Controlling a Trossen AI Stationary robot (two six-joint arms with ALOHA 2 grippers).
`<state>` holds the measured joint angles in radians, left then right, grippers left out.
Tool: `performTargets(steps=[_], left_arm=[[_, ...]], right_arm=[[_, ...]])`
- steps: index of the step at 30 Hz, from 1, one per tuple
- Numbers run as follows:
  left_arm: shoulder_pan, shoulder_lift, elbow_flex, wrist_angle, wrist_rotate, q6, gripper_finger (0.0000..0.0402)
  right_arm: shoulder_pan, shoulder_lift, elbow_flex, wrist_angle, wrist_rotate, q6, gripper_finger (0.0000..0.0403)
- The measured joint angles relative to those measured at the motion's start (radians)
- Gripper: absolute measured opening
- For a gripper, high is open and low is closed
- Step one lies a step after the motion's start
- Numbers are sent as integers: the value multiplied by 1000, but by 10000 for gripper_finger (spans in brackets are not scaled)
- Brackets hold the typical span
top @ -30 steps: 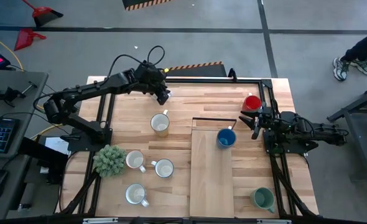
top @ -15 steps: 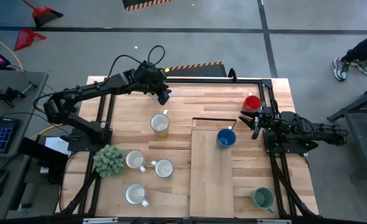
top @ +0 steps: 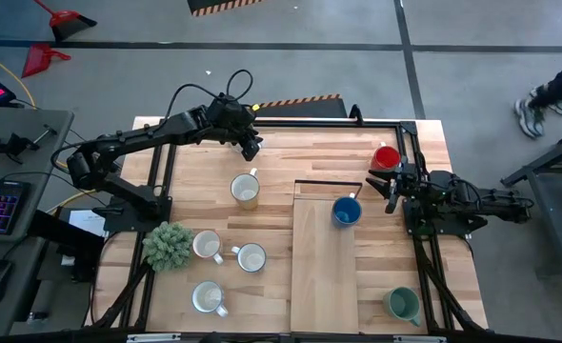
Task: Place coffee mugs
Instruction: Put the white mug on the shelf
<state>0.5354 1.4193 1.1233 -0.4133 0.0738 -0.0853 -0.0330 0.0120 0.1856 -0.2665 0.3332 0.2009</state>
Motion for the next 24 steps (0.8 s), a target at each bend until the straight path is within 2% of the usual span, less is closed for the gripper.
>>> performTargets(steps=[12,18,21,24], left_arm=[[10,0,0,-31,10,35,129],[68,0,0,-162,-79,35,129],[104,0,0,-168,-129,36,129],[140,2,0,-172,-127,44,135]], right_arm=[[0,0,0,0,0,0,126],[0,0,0,0,0,0,126],[0,0,0,0,0,0,126],[0,0,0,0,0,6,126]])
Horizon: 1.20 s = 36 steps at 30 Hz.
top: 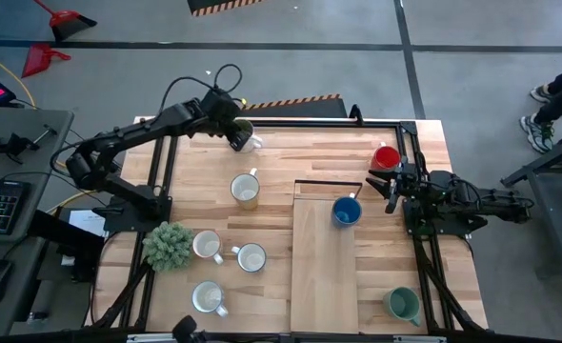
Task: Place coffee mugs
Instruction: Put the white mug on the shelf
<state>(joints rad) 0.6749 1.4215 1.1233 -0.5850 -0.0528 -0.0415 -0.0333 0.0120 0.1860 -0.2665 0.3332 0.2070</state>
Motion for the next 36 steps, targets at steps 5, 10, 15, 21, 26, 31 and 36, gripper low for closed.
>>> performTargets(steps=[5,10,15,21,26,31,36], left_arm=[[32,54,0,-22,2,1,162],[8,141,0,-12,4,22,180],[-11,187,0,5,0,58,181],[-14,246,0,12,-10,82,182],[-15,283,0,37,-37,106,182],[-14,309,0,59,-38,106,182],[-17,317,0,72,-30,108,182]], right_arm=[[0,0,0,0,-1,21,126],[0,0,0,0,-1,29,126],[0,0,0,0,-2,31,126],[0,0,0,0,-3,32,126],[0,0,0,0,-5,32,126],[0,0,0,0,-35,40,126],[0,0,0,0,-38,87,126]])
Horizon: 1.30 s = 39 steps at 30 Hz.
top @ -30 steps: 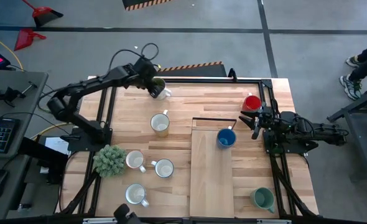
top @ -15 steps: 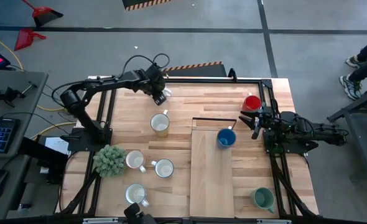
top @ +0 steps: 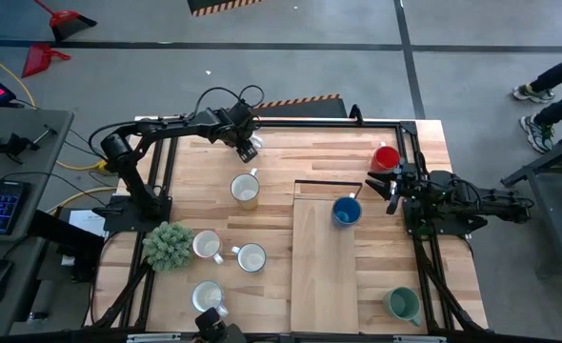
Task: Place coffee mugs
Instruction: Put the white mug on the shelf
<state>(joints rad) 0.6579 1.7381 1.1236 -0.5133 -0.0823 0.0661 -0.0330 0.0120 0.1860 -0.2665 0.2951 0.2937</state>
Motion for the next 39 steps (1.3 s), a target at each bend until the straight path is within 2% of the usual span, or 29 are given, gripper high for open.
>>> performTargets(steps=[4,8,22,39], left_arm=[[0,0,0,-1,9,24,177],[1,0,0,4,10,37,155],[1,-1,0,14,22,22,14],[1,-1,0,14,55,-2,7]], right_arm=[[0,0,0,0,-4,0,126],[0,0,0,0,-4,-4,126],[0,0,0,0,-3,-6,126],[0,0,0,0,-3,-6,126]])
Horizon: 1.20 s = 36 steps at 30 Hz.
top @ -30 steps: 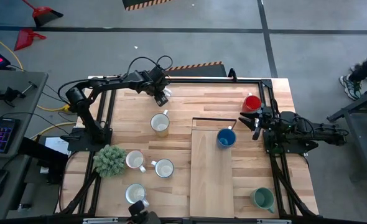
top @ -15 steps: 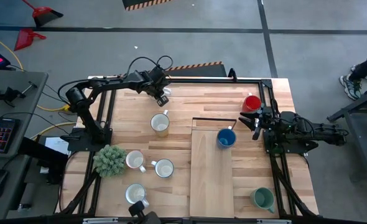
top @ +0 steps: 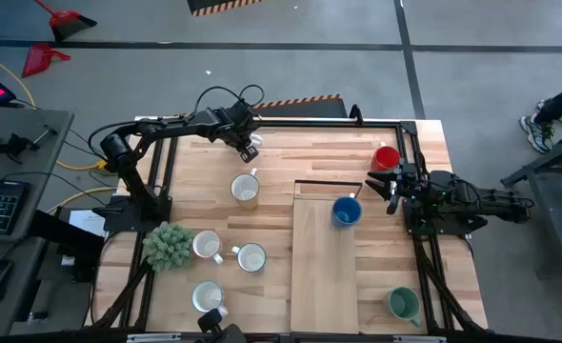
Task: Place coffee mugs
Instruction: Put the white mug on the shelf
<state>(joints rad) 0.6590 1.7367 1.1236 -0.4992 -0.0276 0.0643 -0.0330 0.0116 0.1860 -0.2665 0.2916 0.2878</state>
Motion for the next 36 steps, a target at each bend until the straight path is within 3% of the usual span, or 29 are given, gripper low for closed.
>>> performTargets(steps=[28,36], left_arm=[[-1,-4,1,-11,18,-1,7],[-2,-18,127,-131,25,64,7]], right_arm=[[0,0,0,0,0,0,126],[0,0,0,0,0,0,126]])
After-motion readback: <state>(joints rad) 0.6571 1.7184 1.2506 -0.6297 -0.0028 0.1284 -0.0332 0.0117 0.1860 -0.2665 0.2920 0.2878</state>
